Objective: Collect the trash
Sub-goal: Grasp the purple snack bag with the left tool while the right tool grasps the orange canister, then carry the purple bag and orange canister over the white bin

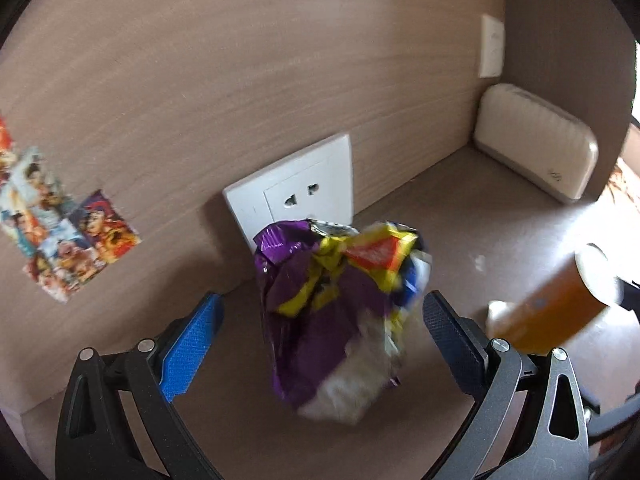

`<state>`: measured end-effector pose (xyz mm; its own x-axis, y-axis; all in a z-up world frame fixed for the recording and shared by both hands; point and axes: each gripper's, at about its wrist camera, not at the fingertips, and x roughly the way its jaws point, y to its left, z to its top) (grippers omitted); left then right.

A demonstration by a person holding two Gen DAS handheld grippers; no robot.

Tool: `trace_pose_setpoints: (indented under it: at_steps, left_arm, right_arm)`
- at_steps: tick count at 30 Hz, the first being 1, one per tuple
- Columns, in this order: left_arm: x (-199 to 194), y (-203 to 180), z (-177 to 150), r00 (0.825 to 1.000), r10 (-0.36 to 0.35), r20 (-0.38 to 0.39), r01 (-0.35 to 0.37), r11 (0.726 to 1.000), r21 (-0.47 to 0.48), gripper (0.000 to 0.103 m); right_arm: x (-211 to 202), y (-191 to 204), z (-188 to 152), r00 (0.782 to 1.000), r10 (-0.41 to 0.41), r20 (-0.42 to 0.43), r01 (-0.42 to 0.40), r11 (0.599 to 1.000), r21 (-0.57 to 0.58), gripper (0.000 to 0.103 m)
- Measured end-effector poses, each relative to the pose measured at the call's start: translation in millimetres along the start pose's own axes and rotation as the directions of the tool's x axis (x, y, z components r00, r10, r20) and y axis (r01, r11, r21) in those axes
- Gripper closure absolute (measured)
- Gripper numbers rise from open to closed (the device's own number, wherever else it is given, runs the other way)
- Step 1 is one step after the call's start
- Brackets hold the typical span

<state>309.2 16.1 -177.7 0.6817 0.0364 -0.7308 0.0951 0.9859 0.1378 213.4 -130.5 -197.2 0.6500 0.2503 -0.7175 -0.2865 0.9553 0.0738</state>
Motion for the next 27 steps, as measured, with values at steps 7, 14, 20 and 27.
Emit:
trace_pose_setpoints:
  at_steps: [7, 14, 20, 27]
  left_arm:
    - [24, 15, -5, 0.995, -0.036, -0.093, 0.029, 0.997, -0.078, 0.042]
    - [-8, 13, -14, 0.997, -0.02, -0.076, 0.015, 0.998, -0.066, 0.043]
    - [-65, -11, -25, 0.999, -0.022, -0.031, 0.022, 1.0, -0.013, 0.043]
    - [-123, -74, -46, 0.997, -0.083, 0.006, 0.082, 0.99, 0.119, 0.043]
  right_arm:
    - [24, 4, 0, 0.996, 0.06, -0.069, -0.058, 0.998, 0.024, 0.056]
    - [-9, 0, -7, 0.995, 0.099, -0.022, -0.097, 0.994, 0.052, 0.057]
    - [-54, -11, -26, 0.993, 0.116, 0.024, -0.118, 0.99, 0.077, 0.057]
    - [-118, -37, -56, 0.995, 0.079, 0.069, -0.087, 0.989, 0.121, 0.057]
